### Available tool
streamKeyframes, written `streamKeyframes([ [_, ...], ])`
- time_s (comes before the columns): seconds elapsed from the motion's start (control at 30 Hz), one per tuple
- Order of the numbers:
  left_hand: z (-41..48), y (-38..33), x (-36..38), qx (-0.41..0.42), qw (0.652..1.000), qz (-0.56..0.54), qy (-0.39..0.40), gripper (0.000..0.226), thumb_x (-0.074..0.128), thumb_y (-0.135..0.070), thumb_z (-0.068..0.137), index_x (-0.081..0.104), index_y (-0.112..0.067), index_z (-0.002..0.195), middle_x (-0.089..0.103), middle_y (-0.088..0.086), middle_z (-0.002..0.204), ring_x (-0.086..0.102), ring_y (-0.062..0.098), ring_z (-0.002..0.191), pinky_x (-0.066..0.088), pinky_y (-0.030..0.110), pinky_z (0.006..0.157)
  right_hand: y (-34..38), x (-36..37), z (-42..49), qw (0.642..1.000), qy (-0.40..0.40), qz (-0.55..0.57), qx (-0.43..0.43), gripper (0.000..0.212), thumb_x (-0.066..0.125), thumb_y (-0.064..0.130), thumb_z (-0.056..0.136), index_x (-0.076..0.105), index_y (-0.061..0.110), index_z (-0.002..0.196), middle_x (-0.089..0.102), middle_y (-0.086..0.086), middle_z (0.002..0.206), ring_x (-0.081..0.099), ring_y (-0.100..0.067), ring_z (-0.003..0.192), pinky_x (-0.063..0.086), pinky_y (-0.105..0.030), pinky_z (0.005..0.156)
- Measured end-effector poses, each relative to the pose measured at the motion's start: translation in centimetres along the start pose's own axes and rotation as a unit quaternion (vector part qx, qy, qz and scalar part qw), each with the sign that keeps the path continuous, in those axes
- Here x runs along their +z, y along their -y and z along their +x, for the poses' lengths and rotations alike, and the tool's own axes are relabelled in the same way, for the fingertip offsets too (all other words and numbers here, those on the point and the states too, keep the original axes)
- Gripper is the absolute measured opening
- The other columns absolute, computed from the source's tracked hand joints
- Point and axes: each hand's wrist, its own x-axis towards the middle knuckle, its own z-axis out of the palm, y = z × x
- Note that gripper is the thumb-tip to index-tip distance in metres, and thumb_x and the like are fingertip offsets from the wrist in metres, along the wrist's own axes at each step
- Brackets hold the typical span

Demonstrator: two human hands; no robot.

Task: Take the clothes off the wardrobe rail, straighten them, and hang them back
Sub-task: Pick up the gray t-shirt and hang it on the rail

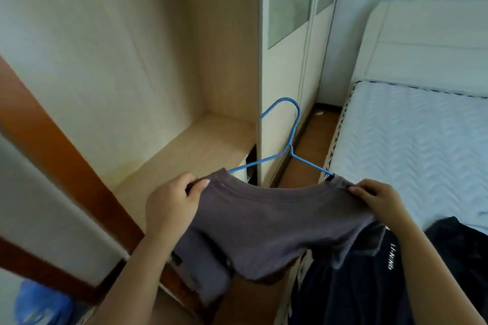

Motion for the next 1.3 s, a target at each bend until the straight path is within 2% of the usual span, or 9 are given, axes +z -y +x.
streamKeyframes([
  [0.1,4.6,0.4,2.3,0.035,0.999,-0.011,0.004,0.022,0.061,-0.030,0.084,0.067,-0.009,0.084,0.070,0.015,0.078,0.062,0.036,0.077,0.037,0.030,0.062,-0.2,-0.2,0.3,0.999,-0.019,0.001,0.039,0.029,0.066,0.016,0.083,0.059,0.023,0.055,0.061,0.022,0.056,0.054,0.008,0.058,0.037,-0.009,0.056],
  [0.27,10.9,1.4,4.4,0.056,0.996,-0.019,0.070,0.017,0.062,-0.022,0.083,0.065,-0.006,0.090,0.068,0.015,0.089,0.060,0.036,0.090,0.045,0.041,0.078,2.7,0.9,1.3,0.989,0.045,0.075,0.119,0.029,0.067,0.017,0.081,0.062,0.011,0.053,0.053,0.007,0.042,0.047,0.000,0.043,0.036,-0.017,0.050],
  [0.37,12.3,1.3,3.3,0.131,0.990,-0.023,0.037,0.019,0.064,-0.016,0.082,0.065,-0.004,0.096,0.065,0.013,0.096,0.058,0.033,0.093,0.044,0.041,0.081,6.3,3.7,2.8,0.986,0.062,0.074,0.134,0.029,0.068,0.020,0.081,0.061,0.011,0.054,0.051,0.008,0.039,0.045,0.001,0.039,0.033,-0.014,0.044],
  [0.53,14.0,1.7,-1.7,0.255,0.964,0.010,-0.080,0.030,0.049,-0.027,0.083,0.064,-0.006,0.097,0.065,0.011,0.097,0.061,0.030,0.091,0.049,0.039,0.076,13.4,9.4,5.3,0.970,0.059,0.180,0.155,0.024,0.061,0.021,0.087,0.069,0.000,0.080,0.065,-0.010,0.068,0.060,-0.022,0.065,0.048,-0.029,0.064],
  [0.7,15.0,1.7,-7.4,0.308,0.922,0.057,-0.228,0.021,0.056,-0.018,0.084,0.064,-0.006,0.100,0.063,0.014,0.108,0.058,0.031,0.104,0.045,0.039,0.084,21.1,12.7,8.4,0.991,0.045,0.121,0.043,0.026,0.057,0.025,0.088,0.069,0.003,0.081,0.065,-0.010,0.072,0.061,-0.018,0.065,0.049,-0.028,0.061],
  [0.87,14.9,0.6,-11.5,0.313,0.894,0.079,-0.309,0.019,0.057,-0.018,0.086,0.066,-0.008,0.099,0.062,0.015,0.114,0.052,0.030,0.113,0.040,0.039,0.091,28.9,13.8,10.7,0.989,0.042,0.117,-0.076,0.034,0.058,0.030,0.087,0.066,-0.002,0.081,0.066,-0.021,0.079,0.061,-0.028,0.070,0.047,-0.034,0.064],
  [1.07,15.1,-0.7,-16.5,0.281,0.865,0.153,-0.387,0.018,0.056,-0.017,0.086,0.066,-0.011,0.099,0.062,0.015,0.116,0.046,0.028,0.118,0.037,0.037,0.093,37.5,13.4,12.6,0.946,0.048,0.250,-0.200,0.030,0.056,0.024,0.089,0.055,0.004,0.065,0.050,-0.006,0.056,0.047,-0.013,0.049,0.035,-0.022,0.045],
  [1.17,15.1,-1.4,-18.6,0.263,0.836,0.207,-0.436,0.017,0.055,-0.017,0.086,0.067,-0.014,0.098,0.061,0.013,0.119,0.043,0.029,0.123,0.035,0.041,0.096,41.3,13.6,13.7,0.921,0.066,0.296,-0.245,0.034,0.055,0.022,0.090,0.053,0.005,0.061,0.047,-0.010,0.055,0.044,-0.020,0.051,0.032,-0.028,0.050],
  [1.3,15.6,-1.8,-21.7,0.221,0.801,0.254,-0.495,0.019,0.056,-0.018,0.084,0.064,-0.019,0.101,0.055,0.015,0.128,0.036,0.032,0.127,0.032,0.048,0.100,46.3,14.1,14.6,0.886,0.097,0.350,-0.287,0.036,0.055,0.023,0.090,0.057,-0.012,0.079,0.051,-0.017,0.069,0.046,-0.025,0.065,0.034,-0.036,0.062],
])
